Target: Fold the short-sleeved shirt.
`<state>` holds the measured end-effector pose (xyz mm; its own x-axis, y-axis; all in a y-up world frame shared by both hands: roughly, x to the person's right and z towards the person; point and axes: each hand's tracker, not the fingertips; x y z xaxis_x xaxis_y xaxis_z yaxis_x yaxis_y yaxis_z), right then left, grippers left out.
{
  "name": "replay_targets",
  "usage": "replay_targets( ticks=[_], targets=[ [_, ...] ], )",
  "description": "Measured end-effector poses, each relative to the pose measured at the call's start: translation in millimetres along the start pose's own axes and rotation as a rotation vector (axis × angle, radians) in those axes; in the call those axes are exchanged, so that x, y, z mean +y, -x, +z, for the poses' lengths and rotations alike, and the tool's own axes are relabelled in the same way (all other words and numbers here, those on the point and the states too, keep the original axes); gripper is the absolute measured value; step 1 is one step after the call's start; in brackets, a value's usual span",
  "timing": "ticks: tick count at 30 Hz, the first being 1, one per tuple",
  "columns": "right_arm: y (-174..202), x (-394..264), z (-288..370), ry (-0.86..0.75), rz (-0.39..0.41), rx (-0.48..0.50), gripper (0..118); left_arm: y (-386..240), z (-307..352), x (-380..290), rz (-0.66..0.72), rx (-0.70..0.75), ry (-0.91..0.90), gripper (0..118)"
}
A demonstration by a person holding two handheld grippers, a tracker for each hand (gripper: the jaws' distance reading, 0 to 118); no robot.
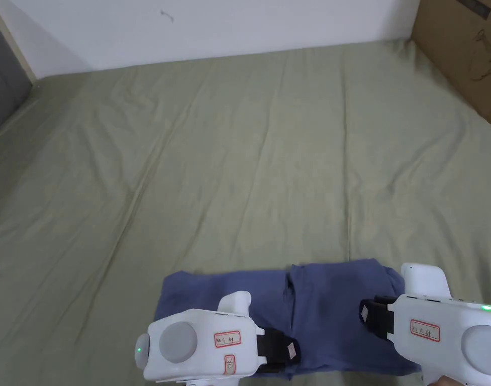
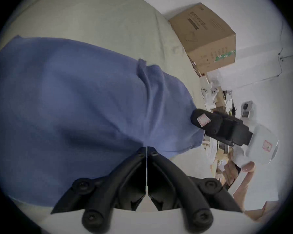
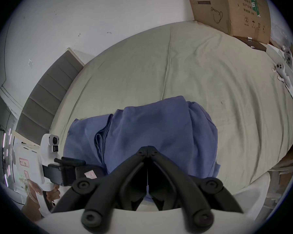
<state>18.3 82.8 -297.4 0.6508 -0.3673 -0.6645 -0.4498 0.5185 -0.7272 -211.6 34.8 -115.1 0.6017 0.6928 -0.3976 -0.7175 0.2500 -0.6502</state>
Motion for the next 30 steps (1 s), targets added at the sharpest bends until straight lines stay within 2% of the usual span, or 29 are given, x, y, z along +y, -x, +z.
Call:
replay_targets(
  ticks=[4, 8, 13, 15, 17, 19, 20, 21, 22, 23, 24, 28, 30],
  targets=[
    [1.8, -0.1, 1.1, -0.002, -0.007, 0.006, 0, -2.2, 5.8, -1.3, -0.007, 0.004, 0.004, 0],
    [3.5, 2.6, 4.5, -0.006, 0.009, 0.004, 0, 10.7, 56.9, 13.4, 0.035, -0.056, -0.147, 0],
    [10.2, 5.9, 2.7, -0.006, 0.016, -0.004, 0, 68.0, 129.6, 19.2, 0.13, -0.014, -0.296, 0],
    [15.8, 5.7, 0.9, -0.001, 0.02, -0.003, 0, 97.3, 148.0, 12.9, 0.182, 0.029, -0.329, 0],
    [22.8, 5.1, -2.0, 0.011, 0.04, -0.001, 0, 120.3, 160.5, 3.0, 0.169, 0.046, -0.333, 0],
    [30.1, 5.0, -5.8, 0.024, 0.064, -0.006, 0, 140.5, 168.6, -5.8, 0.211, 0.015, -0.353, 1],
    [33.7, 5.4, -7.7, 0.03, 0.074, -0.005, 0, 151.6, 171.6, -9.1, 0.249, -0.015, -0.37, 5],
    [37.1, 6.0, -9.5, 0.035, 0.082, 0.0, 0, 160.5, 172.3, -11.2, 0.297, -0.044, -0.382, 19],
    [40.4, 6.6, -11.0, 0.039, 0.088, 0.001, 0, 167.7, 172.1, -12.2, 0.337, -0.051, -0.394, 58],
    [44.2, 7.5, -12.4, 0.042, 0.093, 0.001, 0, 173.7, 169.2, -11.5, 0.366, -0.045, -0.39, 89],
    [47.5, 8.5, -13.6, 0.044, 0.1, 0.003, 0, 177.8, 164.9, -9.6, 0.395, -0.051, -0.372, 108],
    [58.3, 11.6, -16.3, 0.05, 0.127, 0.01, 0, 180.7, 146.8, -7.6, 0.432, -0.204, -0.401, 110],
    [61.7, 13.0, -18.0, 0.055, 0.139, 0.012, 0, 188.7, 131.5, -1.8, 0.455, -0.282, -0.352, 110]
  ],
)
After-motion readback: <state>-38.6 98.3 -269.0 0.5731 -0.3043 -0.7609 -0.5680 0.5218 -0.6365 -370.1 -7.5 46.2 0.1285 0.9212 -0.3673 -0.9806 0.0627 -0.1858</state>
